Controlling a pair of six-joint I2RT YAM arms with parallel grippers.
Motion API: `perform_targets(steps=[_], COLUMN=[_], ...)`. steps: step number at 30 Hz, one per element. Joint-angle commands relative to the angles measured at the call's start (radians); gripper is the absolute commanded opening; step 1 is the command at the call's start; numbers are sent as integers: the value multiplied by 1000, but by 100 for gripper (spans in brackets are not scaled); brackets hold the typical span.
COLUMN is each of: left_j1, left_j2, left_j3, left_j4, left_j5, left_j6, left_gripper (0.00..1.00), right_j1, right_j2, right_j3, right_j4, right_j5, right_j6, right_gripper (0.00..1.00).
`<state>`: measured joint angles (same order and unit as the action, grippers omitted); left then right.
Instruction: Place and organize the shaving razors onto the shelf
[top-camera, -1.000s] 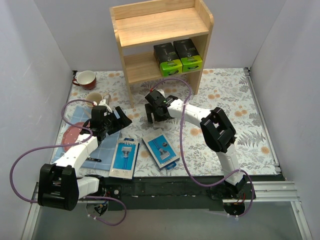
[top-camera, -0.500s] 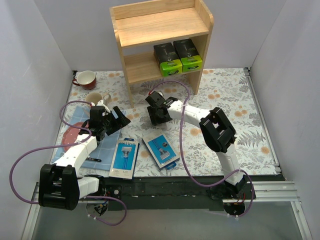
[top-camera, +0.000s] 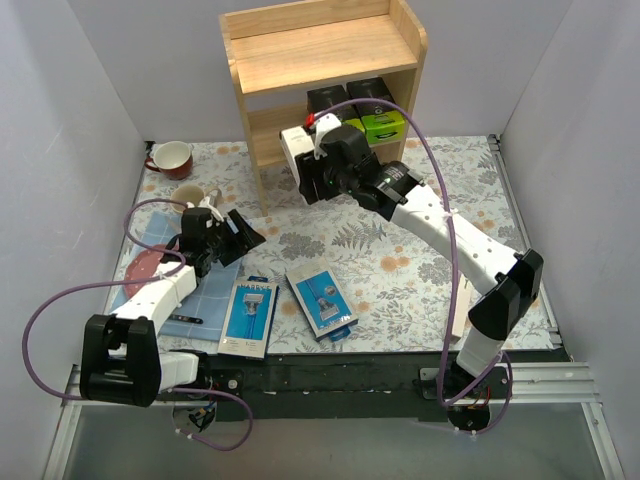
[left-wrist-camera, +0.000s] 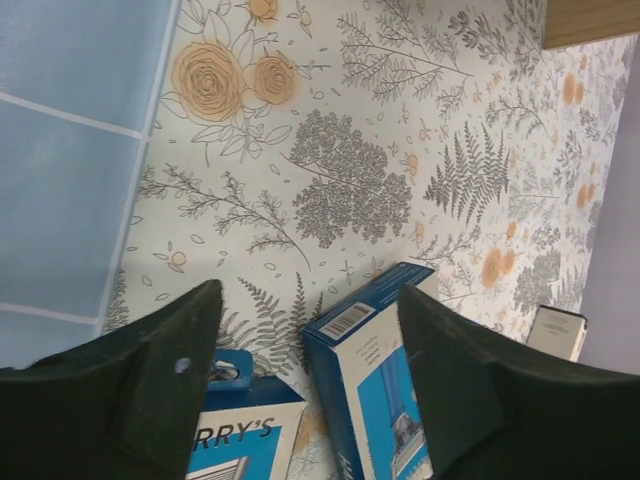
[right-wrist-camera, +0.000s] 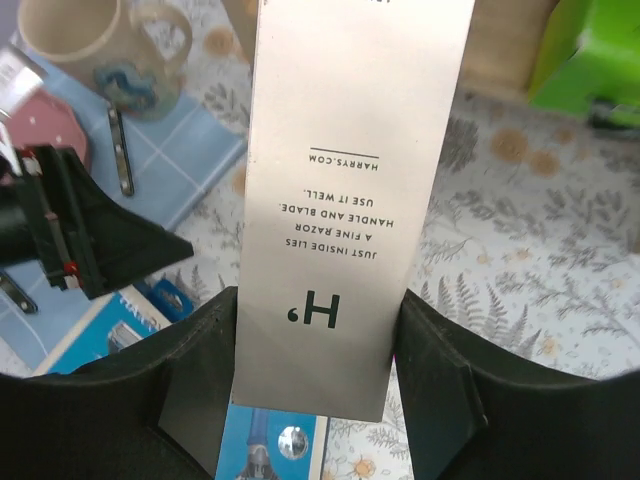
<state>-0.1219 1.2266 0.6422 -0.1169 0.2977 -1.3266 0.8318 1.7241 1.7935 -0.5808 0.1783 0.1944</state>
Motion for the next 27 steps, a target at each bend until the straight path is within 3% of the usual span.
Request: perform_targets(steps=[1,5,9,27], left_j1=[-27,-76,-123,-217], left_j2=[39,73,91,197], left_j3=[74,117,145,214], left_j4=[80,111,178,269], left_j5=[70,104,158,179], left_j6=[-8,12,26,0], left_gripper=[62,43,0,0], right_j1=[1,-6,-22,-42], right_j2=[43,149,215,341], right_j3=[104,213,288,405], right_j4=[65,81,91,150], right_j5=[88,133,147,222], right_j6=[-41,-36,-27,-35], right_gripper=[50,52,52,57])
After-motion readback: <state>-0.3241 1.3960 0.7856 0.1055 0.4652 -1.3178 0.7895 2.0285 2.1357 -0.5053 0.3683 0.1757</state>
